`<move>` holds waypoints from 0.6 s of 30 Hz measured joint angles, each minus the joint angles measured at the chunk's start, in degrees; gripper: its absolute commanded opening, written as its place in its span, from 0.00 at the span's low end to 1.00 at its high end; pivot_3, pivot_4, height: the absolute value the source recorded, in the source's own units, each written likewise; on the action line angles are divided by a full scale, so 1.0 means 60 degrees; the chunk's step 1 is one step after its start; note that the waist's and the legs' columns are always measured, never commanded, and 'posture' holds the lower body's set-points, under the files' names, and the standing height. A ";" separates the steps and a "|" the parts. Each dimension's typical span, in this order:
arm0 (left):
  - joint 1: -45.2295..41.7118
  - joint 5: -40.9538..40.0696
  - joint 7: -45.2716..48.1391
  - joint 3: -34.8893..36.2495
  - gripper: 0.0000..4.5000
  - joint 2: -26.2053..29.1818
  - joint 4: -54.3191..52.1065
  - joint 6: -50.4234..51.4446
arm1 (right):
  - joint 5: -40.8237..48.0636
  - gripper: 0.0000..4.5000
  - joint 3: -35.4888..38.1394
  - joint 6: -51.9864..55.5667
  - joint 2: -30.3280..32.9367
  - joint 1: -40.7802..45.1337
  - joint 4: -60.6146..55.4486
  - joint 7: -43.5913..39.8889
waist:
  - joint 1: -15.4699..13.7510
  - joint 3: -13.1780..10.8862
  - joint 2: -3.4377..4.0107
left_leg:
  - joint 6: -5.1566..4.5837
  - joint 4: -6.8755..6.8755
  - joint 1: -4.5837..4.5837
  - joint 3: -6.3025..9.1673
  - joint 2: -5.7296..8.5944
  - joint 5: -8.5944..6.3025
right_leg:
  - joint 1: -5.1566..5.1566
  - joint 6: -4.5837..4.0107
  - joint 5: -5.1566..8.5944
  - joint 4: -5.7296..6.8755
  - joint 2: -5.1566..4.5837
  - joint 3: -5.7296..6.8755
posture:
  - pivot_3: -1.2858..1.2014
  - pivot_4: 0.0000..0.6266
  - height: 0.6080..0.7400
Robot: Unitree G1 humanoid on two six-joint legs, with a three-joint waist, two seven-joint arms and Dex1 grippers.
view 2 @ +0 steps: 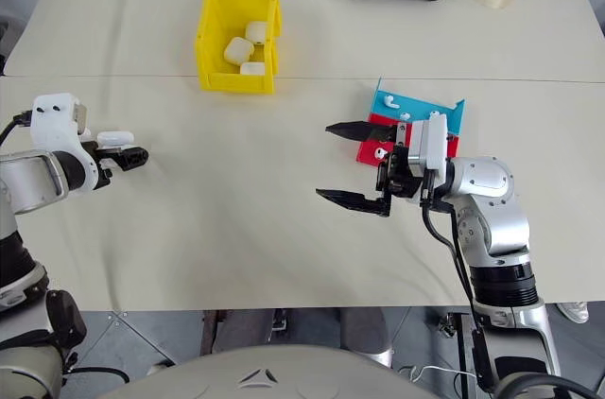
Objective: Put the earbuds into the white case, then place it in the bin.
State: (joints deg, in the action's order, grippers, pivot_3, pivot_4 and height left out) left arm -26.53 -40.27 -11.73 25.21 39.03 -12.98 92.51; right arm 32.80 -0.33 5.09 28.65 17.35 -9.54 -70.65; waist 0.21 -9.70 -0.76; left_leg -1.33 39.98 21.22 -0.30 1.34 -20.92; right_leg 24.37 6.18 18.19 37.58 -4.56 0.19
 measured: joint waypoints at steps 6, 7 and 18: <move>-0.0156 -0.0085 -0.0151 -0.0189 0.95 0.0066 0.0207 -0.0004 | -0.0001 1.00 -0.0117 -0.0002 -0.0097 0.0001 -0.0039 0.0100 | -0.0003 0.0000 0.0001 | 0.0001 0.0000 -0.0003 0.0002 0.0001 0.0000 | -0.0001 0.0000 0.0000 0.0000 -0.0001 0.0001 | 0.52 0.24 1.00; -0.0156 -0.0126 -0.0167 -0.0192 0.90 0.0088 0.0241 -0.0012 | -0.0001 1.00 -0.0129 -0.0002 -0.0119 0.0002 -0.0040 0.0117 | -0.0003 0.0000 0.0002 | 0.0001 0.0000 -0.0003 0.0002 0.0001 0.0000 | -0.0001 0.0000 0.0000 0.0000 -0.0002 0.0001 | 0.52 0.24 1.00; 0.0529 -0.0488 0.0024 0.0021 0.65 0.0353 -0.0315 -0.0136 | -0.0010 1.00 -0.0140 -0.0015 -0.0189 0.0033 -0.0038 0.0264 | 0.0024 -0.0004 0.0007 | 0.0001 -0.0002 -0.0003 0.0001 0.0001 0.0000 | 0.0000 -0.0001 0.0000 -0.0009 -0.0002 0.0000 | 0.52 0.24 1.00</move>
State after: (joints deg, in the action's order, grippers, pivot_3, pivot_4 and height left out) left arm -23.35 -43.20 -11.59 25.34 41.15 -14.87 91.69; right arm 32.74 -1.17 5.00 27.52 17.54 -9.77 -69.06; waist 0.36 -9.72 -0.72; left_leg -1.32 39.97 21.20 -0.30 1.35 -20.92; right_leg 24.36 6.17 18.19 37.53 -4.57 0.19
